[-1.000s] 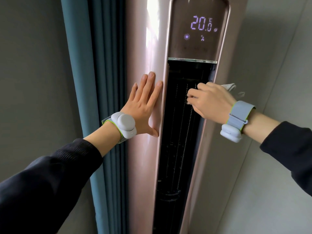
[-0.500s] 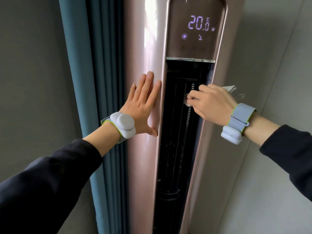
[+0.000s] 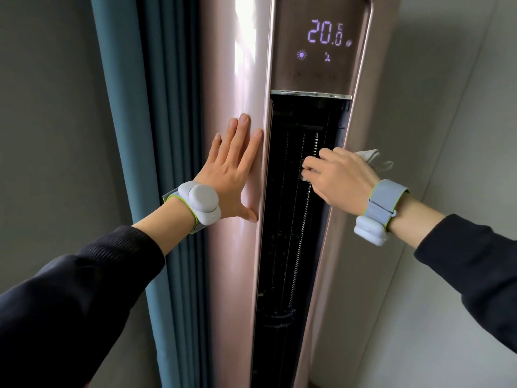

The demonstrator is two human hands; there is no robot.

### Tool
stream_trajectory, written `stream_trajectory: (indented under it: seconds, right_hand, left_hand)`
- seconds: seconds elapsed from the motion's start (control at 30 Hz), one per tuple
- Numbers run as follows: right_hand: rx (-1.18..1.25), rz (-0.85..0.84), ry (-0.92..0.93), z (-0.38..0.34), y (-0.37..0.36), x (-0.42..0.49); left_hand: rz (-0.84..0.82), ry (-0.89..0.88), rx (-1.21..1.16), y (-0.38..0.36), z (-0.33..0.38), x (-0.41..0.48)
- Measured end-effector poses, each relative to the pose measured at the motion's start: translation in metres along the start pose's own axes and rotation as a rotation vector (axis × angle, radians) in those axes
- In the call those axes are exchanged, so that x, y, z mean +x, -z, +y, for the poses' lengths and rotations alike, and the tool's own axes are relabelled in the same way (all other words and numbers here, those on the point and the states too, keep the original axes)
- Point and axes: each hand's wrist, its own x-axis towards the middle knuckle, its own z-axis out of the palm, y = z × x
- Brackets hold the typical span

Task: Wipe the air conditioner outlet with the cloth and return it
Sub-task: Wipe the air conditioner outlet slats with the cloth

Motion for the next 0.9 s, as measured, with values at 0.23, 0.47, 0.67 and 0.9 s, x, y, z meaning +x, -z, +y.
stream_trajectory:
  seconds: [0.23, 0.47, 0.67, 0.9]
  right_hand:
    - [0.01, -0.035, 0.02, -0.003, 0.0, -0.005]
    - [0.022, -0.132, 0.08, -0.019, -0.002, -0.008]
    - [0.041, -0.154, 0.079, -0.026, -0.005, -0.009]
    - [0.043, -0.204, 0.089, -0.027, -0.003, -0.017]
  left_hand:
    - [0.01, 0.007, -0.005, -0.001, 0.0, 0.0]
    - [0.015, 0.001, -0.01, -0.002, 0.001, 0.0]
    - [0.015, -0.003, -0.01, -0.002, 0.0, 0.0]
    - [0.013, -0.003, -0.014, -0.002, -0.001, 0.001]
